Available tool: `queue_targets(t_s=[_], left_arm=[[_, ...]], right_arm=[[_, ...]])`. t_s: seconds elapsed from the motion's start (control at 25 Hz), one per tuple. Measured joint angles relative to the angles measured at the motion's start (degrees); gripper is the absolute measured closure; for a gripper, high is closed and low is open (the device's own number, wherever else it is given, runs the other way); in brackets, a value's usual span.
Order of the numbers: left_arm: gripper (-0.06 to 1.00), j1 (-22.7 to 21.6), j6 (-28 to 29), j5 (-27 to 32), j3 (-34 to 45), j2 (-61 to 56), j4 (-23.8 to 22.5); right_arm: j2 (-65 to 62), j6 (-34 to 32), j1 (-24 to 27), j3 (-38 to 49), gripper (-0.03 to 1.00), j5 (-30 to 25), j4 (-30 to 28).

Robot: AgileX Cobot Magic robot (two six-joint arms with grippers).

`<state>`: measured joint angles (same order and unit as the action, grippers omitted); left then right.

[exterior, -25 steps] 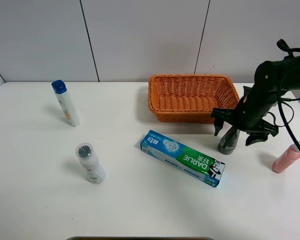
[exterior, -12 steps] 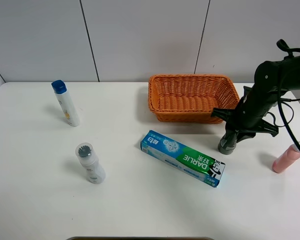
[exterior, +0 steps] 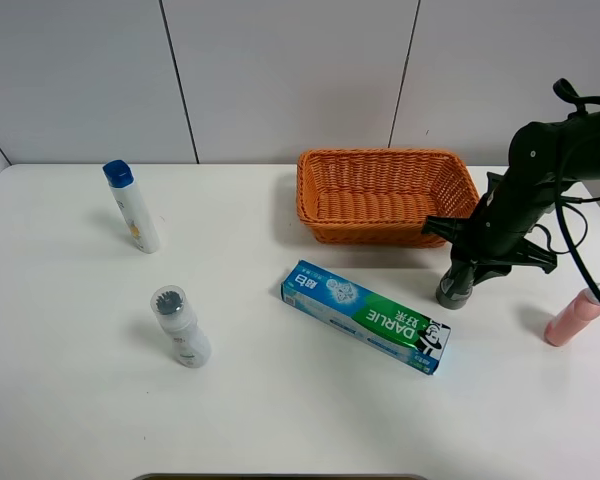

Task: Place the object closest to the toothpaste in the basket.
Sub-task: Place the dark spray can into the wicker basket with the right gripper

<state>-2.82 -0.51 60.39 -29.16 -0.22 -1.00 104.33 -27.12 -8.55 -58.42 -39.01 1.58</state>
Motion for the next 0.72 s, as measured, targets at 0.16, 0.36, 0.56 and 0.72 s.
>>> queue_targets(t_s=[0.16, 0.36, 0.56, 0.72], left_arm=[[0.00, 0.0, 0.0, 0.0, 0.0, 0.0, 0.0], [0.00, 0.0, 0.0, 0.0, 0.0, 0.0, 0.0], [0.00, 0.0, 0.0, 0.0, 0.0, 0.0, 0.0], [0.00, 0.0, 0.0, 0.0, 0.0, 0.0, 0.0]], right_arm=[[0.0, 0.0, 0.0, 0.0, 0.64, 0.0, 0.0], [-0.6, 0.2, -0.7, 0.0, 0.64, 0.0, -0.5], [-4.5, 0.2, -1.9, 0.0, 0.64, -0.3, -0.3], [-8.6, 0.2, -3.0, 0.0, 0.64, -1.3, -0.4]])
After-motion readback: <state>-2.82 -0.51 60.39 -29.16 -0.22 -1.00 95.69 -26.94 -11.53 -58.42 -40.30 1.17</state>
